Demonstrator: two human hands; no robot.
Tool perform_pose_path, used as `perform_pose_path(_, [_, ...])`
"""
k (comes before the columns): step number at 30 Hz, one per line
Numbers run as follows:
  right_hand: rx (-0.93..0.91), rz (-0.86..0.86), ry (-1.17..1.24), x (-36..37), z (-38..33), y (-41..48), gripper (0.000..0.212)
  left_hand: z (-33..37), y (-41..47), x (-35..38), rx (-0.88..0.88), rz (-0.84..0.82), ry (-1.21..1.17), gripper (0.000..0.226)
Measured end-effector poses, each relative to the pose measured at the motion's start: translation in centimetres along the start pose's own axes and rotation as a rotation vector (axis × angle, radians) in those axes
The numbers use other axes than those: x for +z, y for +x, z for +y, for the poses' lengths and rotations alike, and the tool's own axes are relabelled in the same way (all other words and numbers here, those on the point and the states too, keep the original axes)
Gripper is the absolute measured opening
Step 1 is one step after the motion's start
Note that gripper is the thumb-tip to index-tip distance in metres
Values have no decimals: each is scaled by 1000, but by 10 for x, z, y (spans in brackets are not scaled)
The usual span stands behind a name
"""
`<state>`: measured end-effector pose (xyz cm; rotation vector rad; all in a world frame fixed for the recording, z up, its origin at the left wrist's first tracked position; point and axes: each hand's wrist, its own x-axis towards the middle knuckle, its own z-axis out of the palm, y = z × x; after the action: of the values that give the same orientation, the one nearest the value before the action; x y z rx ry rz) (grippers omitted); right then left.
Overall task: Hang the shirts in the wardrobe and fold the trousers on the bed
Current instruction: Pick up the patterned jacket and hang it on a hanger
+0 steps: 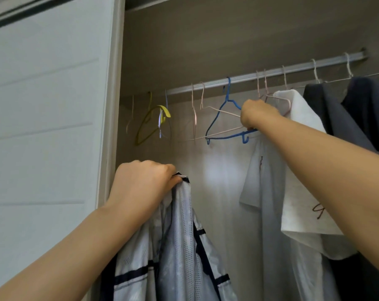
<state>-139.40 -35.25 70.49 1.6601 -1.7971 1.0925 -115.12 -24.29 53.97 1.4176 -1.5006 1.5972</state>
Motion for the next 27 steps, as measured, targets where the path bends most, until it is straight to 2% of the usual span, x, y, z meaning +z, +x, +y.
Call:
perform_pose_path(2, [17, -42, 127, 2, 0, 0, 7, -1, 0, 1, -2, 2, -6, 49])
perform_pose_path(4, [52, -74, 293, 4, 2, 1, 14, 0, 0, 1, -1, -5, -25, 50])
perform_pose_path(6, [70, -56, 359, 5, 5, 1, 8, 0, 0, 0, -1, -13, -53, 49])
perform_pose_path(12, [75, 47, 326, -2, 14, 1, 24, -1, 1, 3, -11, -3, -37, 51])
perform_pose_path(18, [78, 22, 373, -9, 15, 0, 26, -2, 1, 1, -8, -27, -94, 46])
perform_pose_path(27, [92, 90, 287, -23, 21, -2, 20, -5, 1, 4, -2, -60, -58, 49])
